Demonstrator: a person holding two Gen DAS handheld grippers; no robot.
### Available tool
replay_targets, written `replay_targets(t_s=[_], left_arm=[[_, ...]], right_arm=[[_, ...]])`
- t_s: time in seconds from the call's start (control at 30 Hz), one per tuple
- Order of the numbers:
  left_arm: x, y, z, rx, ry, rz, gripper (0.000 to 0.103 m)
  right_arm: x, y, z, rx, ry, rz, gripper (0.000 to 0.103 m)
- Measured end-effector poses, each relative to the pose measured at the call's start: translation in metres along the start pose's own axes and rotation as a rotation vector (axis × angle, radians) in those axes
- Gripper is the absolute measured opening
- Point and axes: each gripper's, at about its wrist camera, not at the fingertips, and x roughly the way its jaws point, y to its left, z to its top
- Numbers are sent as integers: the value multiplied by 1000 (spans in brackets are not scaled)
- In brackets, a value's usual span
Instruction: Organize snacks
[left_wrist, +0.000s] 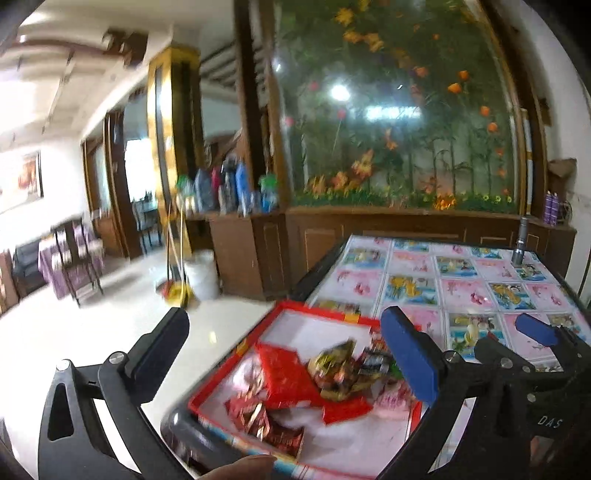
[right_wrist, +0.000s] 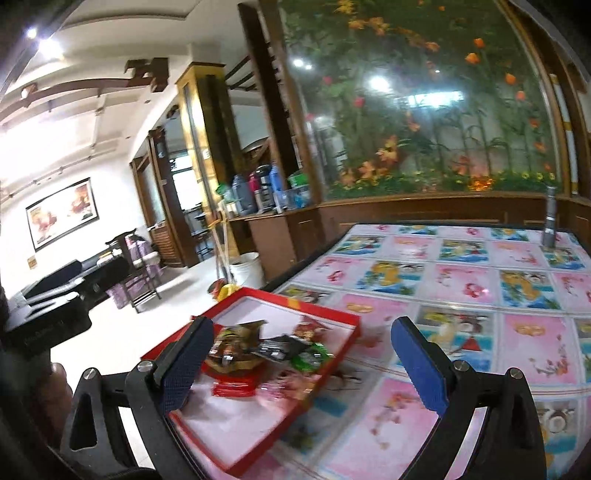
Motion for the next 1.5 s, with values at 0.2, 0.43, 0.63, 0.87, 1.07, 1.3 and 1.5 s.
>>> replay_targets(t_s=[0.2, 0.43, 0.63, 0.87, 1.07, 1.3, 1.5], left_arm=[[9, 29, -13, -22, 79, 43, 103], [12, 56, -20, -69, 111, 85, 103], [13, 65, -22, -83, 129, 100, 103], [13, 75, -24, -94, 148, 108, 103], [13, 79, -25, -99, 155, 113, 103], [14, 80, -27, -95, 169, 113, 103], [14, 77, -28, -89, 168, 111, 103]], right_arm=[[11, 27, 0, -53, 19, 31, 97], [19, 42, 0, -68, 35, 54, 97], [19, 59, 2, -109, 31, 66, 97], [25, 67, 4, -115, 33, 84, 97], [28, 75, 6, -134, 28, 94, 97], [30, 80, 4, -145, 25, 99, 97], [32, 82, 4, -145, 30, 101, 97]])
